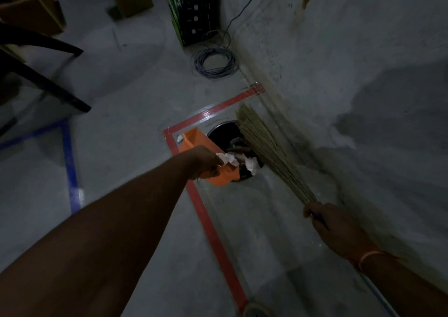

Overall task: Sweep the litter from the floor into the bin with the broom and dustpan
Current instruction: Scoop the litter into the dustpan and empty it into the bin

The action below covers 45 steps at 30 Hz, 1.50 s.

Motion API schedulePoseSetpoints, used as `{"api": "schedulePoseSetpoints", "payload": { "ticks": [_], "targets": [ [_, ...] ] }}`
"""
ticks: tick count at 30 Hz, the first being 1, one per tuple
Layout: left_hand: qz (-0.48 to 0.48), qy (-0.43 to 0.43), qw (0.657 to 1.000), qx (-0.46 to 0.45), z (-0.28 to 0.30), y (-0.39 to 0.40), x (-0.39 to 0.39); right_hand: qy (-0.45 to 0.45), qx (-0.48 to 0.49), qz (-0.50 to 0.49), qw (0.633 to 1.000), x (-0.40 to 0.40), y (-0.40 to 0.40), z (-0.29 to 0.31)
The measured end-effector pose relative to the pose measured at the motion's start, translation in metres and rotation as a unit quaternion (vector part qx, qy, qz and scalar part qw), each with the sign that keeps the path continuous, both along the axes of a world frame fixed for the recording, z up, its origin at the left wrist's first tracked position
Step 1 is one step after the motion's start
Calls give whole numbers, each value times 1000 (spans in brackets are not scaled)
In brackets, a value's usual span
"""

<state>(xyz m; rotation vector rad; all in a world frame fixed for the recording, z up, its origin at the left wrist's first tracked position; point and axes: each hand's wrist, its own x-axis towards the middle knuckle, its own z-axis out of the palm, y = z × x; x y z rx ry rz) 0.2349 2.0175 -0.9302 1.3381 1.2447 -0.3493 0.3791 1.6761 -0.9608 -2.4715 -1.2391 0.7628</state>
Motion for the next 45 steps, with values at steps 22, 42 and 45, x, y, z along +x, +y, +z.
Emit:
{"api": "schedulePoseSetpoints", "payload": {
  "ticks": [22,42,45],
  "targets": [
    [-56,-54,995,68,51,53,-126,-2,34,-27,999,-98,43,42],
    [-44,-74,996,11,-77,165,-369,30,-3,-160,987,-307,282,-93],
    [-54,-75,996,1,-96,170,-376,24,-36,-189,981,-296,294,-116]
  ]
}}
